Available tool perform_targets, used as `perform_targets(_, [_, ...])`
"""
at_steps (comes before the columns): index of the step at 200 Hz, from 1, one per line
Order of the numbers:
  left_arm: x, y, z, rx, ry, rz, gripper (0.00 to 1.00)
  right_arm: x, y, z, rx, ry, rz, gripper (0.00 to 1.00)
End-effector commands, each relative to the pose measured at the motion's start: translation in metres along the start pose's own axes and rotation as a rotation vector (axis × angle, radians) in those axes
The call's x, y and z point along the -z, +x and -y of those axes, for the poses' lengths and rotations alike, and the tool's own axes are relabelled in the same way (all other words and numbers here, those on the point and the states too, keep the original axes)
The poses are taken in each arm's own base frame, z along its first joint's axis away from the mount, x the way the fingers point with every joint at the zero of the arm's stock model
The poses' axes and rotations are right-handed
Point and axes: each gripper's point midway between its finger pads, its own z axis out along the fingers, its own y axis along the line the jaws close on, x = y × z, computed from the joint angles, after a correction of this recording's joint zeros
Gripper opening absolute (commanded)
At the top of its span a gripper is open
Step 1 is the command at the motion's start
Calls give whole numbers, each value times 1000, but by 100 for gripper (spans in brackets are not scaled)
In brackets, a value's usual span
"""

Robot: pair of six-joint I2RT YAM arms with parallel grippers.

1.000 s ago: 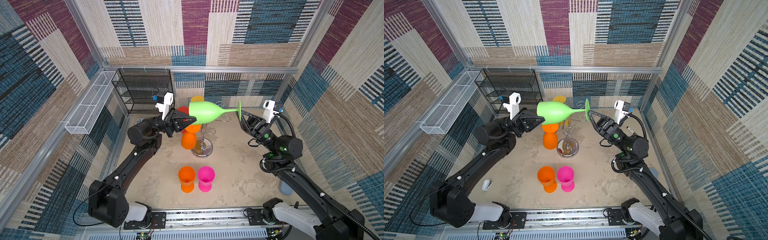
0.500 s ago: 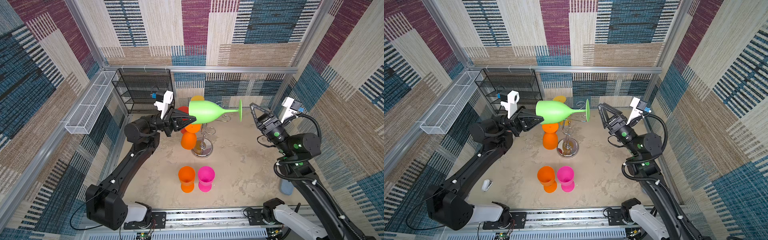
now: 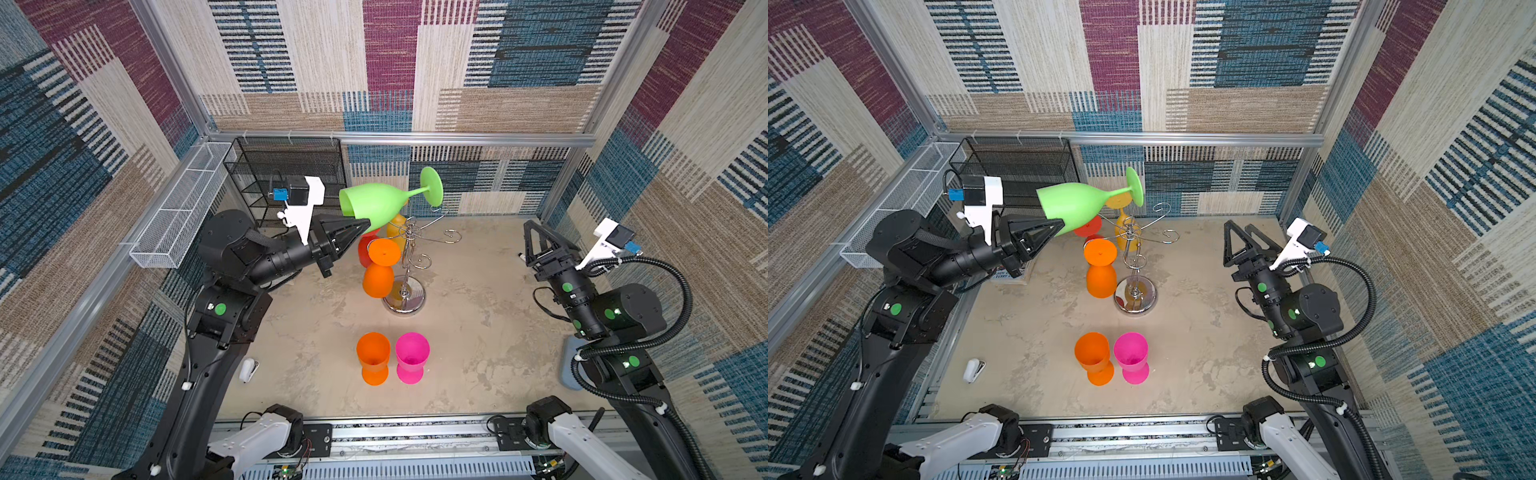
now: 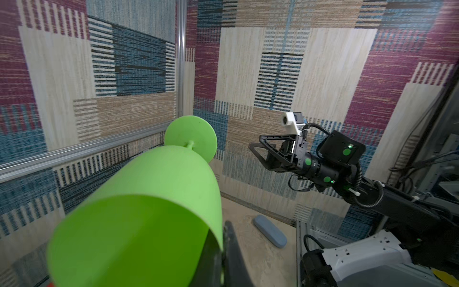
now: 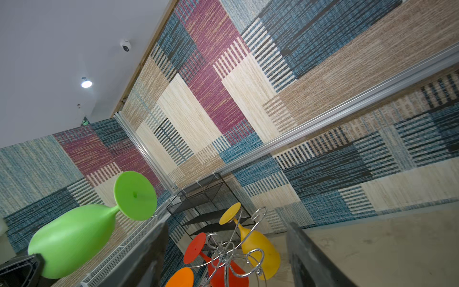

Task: Take the wine glass off the wine glass rack
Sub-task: Pick up the wine glass from the wine glass rack, then place the wine glass at the middle-left of the table.

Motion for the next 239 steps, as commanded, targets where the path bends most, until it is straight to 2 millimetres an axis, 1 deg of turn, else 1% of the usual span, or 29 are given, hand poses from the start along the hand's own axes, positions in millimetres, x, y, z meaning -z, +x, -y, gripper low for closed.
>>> perform_targets(1, [27,17,-41,-38,-329,-84,2,4,3,16,51,79,1,76])
perform_targets(17, [50,14,-53,-62,-475,-86,2,6,4,18,60,88,-1,76])
perform_targets(34, [70,12,-60,-89,-581,-78,2,7,6,22,64,102,-4,76])
perform_targets(45, [80,15,-65,-93,-638,-96,2,6,9,25,65,112,-12,76])
perform_targets(54, [85,22,-70,-88,-681,-133,2,6,12,27,62,118,-20,76])
perform_targets(81, [97,58,-93,-37,-805,-297,3,8,20,36,52,147,-36,76])
perform_targets(120, [117,113,-115,31,-946,-511,3,10,29,45,53,180,-62,76])
perform_targets(139, [114,146,-117,88,-923,-624,4,11,28,48,74,202,-68,76])
perform_targets(157, [108,180,-113,164,-873,-701,4,12,26,51,89,223,-64,76])
perform_targets(192, [97,240,-98,319,-762,-815,4,11,32,55,95,234,-83,76])
perform_targets(214, [98,268,-92,361,-733,-882,4,8,33,55,107,240,-94,76])
perform_targets(239, [93,291,-82,395,-683,-945,4,5,33,54,102,235,-94,76])
